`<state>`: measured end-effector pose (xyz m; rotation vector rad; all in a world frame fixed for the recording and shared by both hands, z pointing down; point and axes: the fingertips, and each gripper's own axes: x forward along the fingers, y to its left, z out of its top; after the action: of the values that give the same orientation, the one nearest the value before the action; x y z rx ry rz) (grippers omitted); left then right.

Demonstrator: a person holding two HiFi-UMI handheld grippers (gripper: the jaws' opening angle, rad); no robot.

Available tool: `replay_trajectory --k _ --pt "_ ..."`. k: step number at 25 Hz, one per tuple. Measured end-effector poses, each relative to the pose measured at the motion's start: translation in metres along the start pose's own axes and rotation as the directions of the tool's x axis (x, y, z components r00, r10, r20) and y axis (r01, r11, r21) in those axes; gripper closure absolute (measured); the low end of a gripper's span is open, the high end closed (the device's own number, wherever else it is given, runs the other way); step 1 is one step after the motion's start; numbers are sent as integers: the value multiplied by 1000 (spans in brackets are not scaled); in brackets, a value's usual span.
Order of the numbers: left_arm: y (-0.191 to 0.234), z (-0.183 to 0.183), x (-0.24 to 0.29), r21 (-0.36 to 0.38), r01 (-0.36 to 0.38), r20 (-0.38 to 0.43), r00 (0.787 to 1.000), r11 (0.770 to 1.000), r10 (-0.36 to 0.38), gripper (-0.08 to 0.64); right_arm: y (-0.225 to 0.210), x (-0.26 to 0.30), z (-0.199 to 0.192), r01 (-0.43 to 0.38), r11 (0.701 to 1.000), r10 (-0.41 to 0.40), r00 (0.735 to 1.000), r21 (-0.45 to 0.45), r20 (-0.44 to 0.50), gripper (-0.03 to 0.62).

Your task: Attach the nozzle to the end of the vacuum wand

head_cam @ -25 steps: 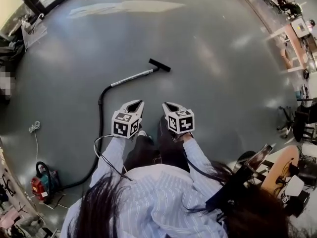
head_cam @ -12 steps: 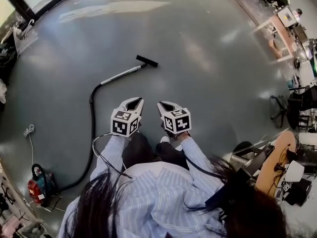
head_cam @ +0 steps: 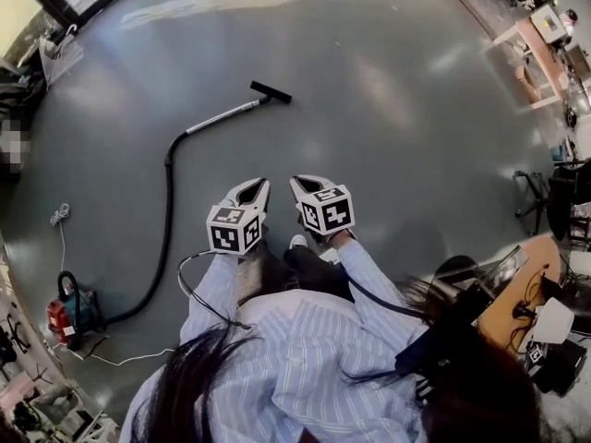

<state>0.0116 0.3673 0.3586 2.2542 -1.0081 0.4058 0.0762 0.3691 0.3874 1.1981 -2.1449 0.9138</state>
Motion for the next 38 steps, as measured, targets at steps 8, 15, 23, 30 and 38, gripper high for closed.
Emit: replay_trajectory --k 8,15,23,30,38 --pt "-12 -24 -25 2 -47 -6 999 999 47 543 18 -12 -29 -43 999 43 999 18 11 580" --pt "0 -19 -56 103 -18 -11 1000 995 19 543 53 -11 -18 -13 1000 13 999 12 50 580" --pt "40 -33 -120 150 32 -20 999 988 -29 543 129 13 -26 0 999 -5 996 52 85 580" --pt "74 -55 -151 134 81 -40 996 988 -76 543 178 33 -43 30 998 -34 997 61 73 580" --pt "72 -49 -153 173 140 -26 990 975 -138 543 181 28 -44 78 994 -86 991 80 103 580"
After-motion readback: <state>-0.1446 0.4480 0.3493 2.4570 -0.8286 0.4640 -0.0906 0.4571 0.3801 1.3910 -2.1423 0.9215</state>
